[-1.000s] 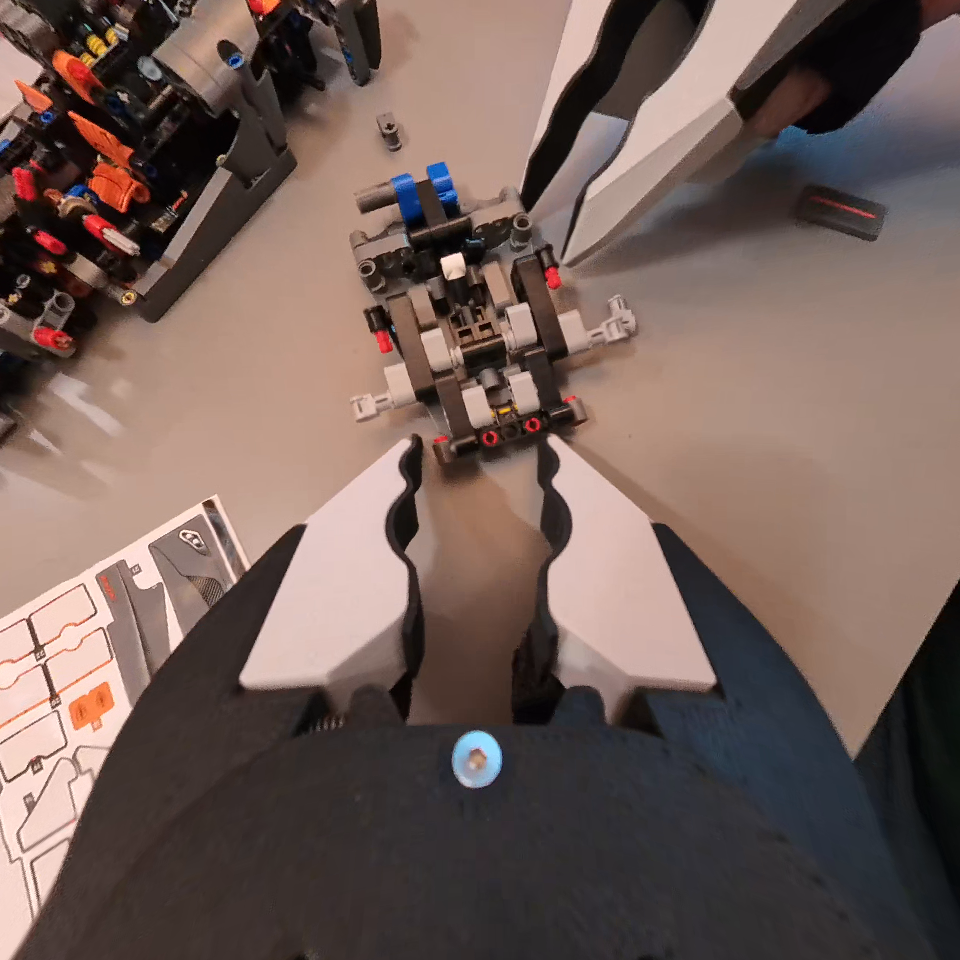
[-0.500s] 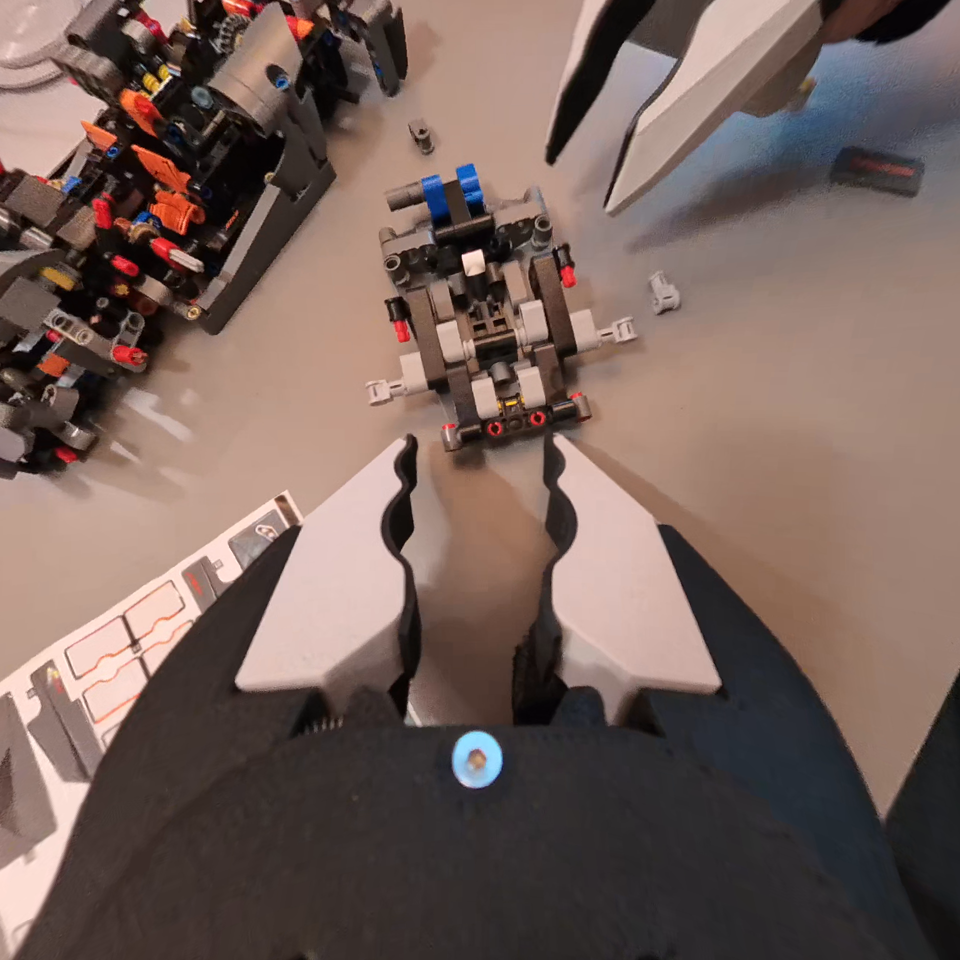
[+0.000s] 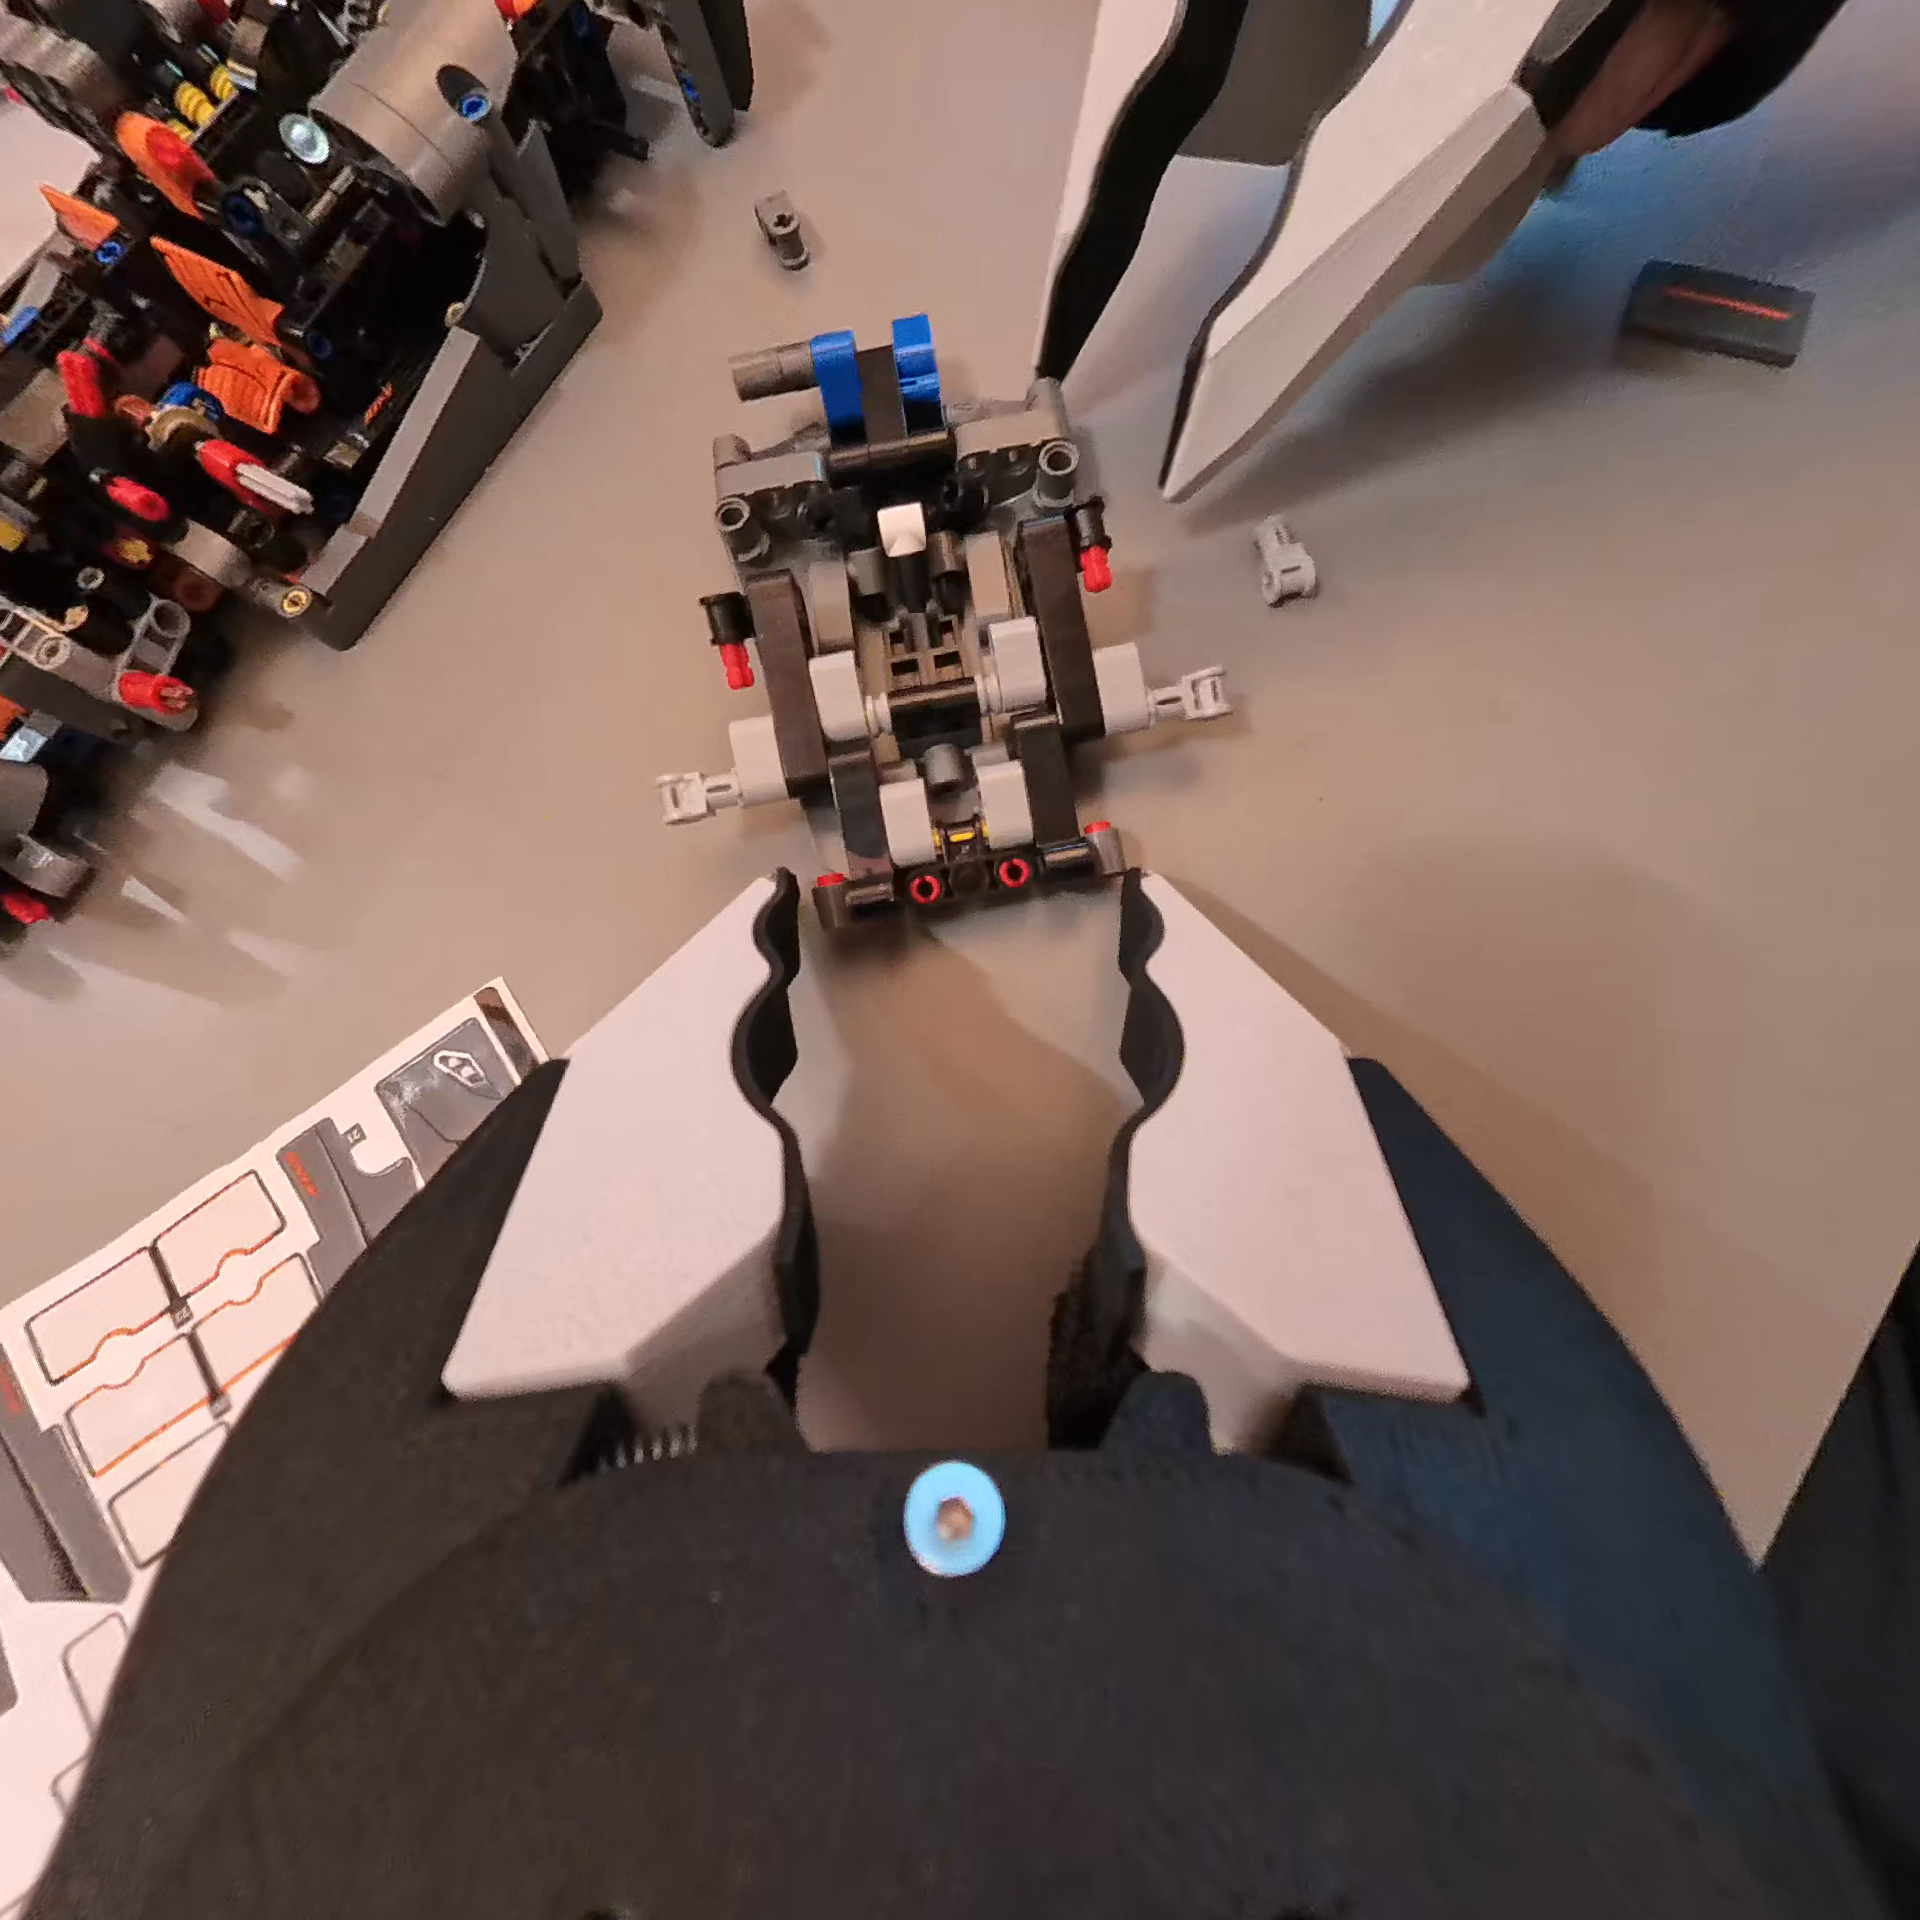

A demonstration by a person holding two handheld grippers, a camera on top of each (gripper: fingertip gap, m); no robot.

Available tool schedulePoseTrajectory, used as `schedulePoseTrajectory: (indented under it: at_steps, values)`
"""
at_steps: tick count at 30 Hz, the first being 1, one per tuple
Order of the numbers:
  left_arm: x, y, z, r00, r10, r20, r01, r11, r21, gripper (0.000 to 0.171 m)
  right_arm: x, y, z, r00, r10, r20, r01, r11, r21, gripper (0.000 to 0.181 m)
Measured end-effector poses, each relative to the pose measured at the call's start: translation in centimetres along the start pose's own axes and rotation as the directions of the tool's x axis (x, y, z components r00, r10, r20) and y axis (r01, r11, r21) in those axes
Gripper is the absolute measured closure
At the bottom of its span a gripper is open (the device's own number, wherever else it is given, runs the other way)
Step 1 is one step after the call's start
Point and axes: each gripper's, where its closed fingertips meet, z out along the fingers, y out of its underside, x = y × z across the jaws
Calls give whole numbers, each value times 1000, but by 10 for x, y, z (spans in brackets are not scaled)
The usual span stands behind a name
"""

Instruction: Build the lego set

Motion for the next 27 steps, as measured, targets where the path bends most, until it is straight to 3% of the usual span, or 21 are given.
schedulePoseTrajectory:
  at_steps: [10, 12, 17, 27]
  values:
    - [5, 1, -2, 997, 59, -45, -58, 998, 28, 116, -10, 7, -4, 1000, 20, 21, -19, 1000, -15, 149]
    - [3, 2, -5, 996, 80, -50, -79, 996, 35, 129, -13, 8, -5, 999, 26, 35, -26, 1000, -14, 149]
    - [-3, 5, -8, 992, 96, -77, -94, 995, 31, 130, -21, 10, -7, 997, 21, 73, -20, 1000, -22, 151]
    - [0, -15, -23, 992, 98, -85, -93, 994, 62, 104, -24, 13, -8, 995, 16, 97, -14, 1000, -22, 151]
